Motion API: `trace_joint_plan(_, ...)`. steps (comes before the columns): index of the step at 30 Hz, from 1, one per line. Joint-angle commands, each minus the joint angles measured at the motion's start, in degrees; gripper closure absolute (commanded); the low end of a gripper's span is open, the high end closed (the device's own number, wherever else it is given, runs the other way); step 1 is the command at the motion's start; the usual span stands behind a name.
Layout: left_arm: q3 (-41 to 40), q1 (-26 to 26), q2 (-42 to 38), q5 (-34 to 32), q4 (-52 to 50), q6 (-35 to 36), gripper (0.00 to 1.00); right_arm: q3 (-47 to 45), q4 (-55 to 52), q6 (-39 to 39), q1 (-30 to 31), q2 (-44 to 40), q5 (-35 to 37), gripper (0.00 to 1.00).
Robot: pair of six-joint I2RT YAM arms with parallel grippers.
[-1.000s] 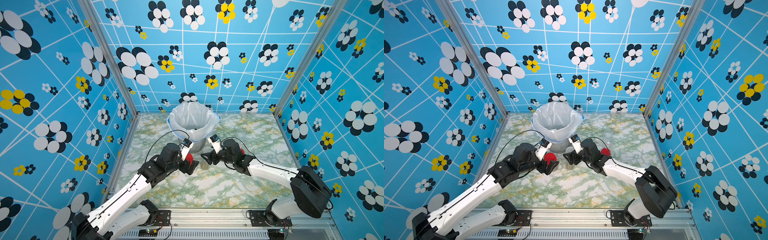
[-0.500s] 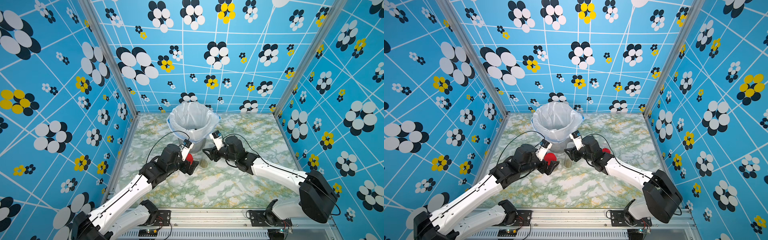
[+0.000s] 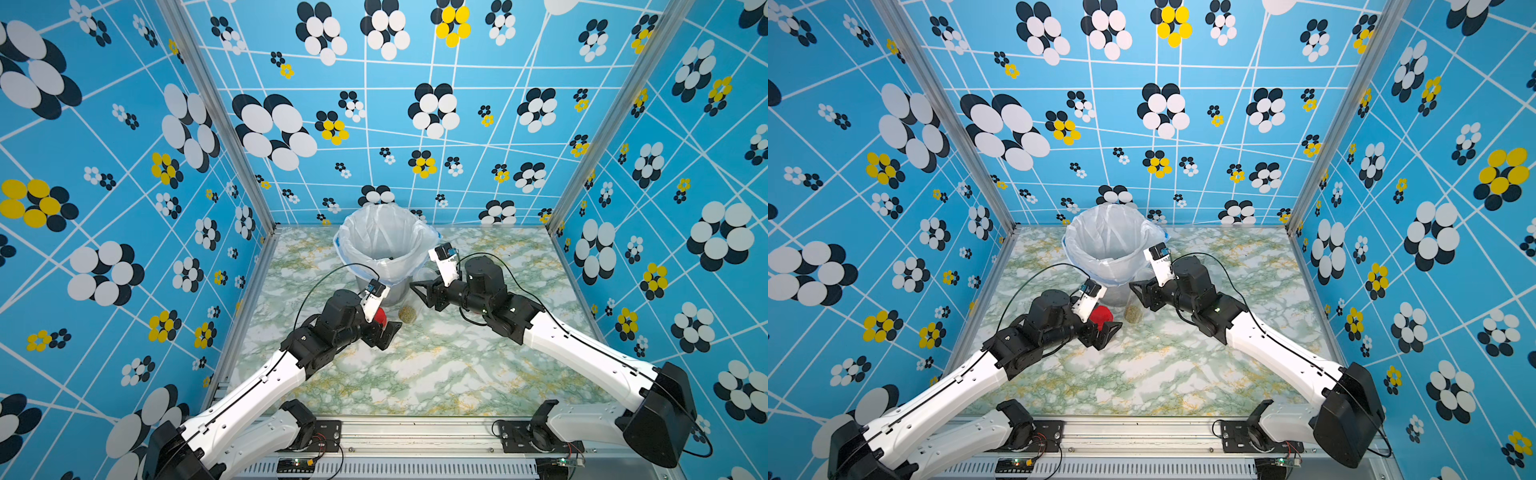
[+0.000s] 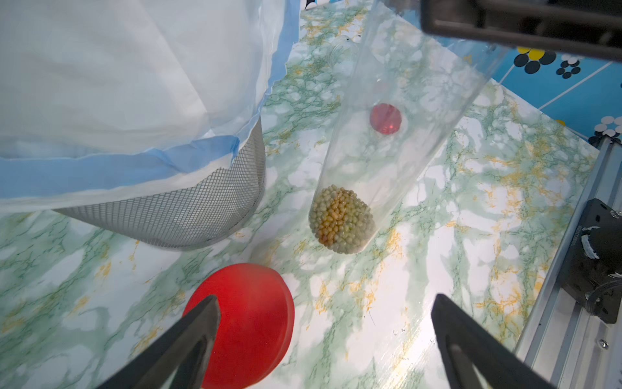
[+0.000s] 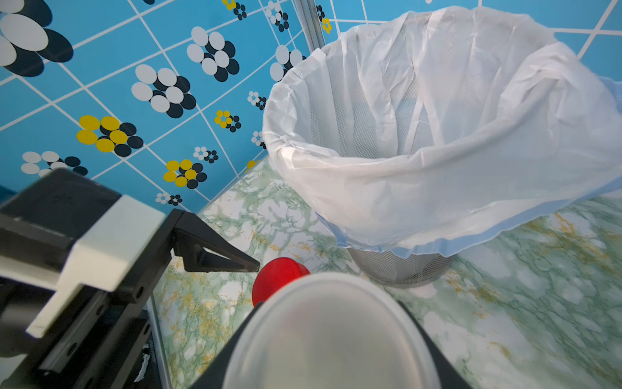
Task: Empty moldy mung beans from jars
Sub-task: Pick up the jar from the center of the board.
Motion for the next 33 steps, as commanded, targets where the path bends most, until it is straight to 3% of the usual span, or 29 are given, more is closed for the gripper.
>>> trace_joint_plan(1,-0.51,-0.52,-0.25,2.84,4.21,1.66,0.0,2.81,-2.76,2.4,0.24,-2.26,0.57,0.51)
trace_joint_plan(22,5.87,-0.38,13.74,12.76,23.3,4.93,0.01,5.5,-3.68,9.93,0.21,-8.38,-2.63,0.54)
trace_joint_plan(25,7.0,-0.34,15.5,15.55,24.49,5.8,0.15,5.64,-3.21,10.74,0.03,-8.52,-3.84,0.52)
trace_joint_plan(33,7.14,-0.36,17.41,17.69,28.25,5.2,0.36,5.02,-2.15,12.04,-0.88,-9.24,-4.28,0.52)
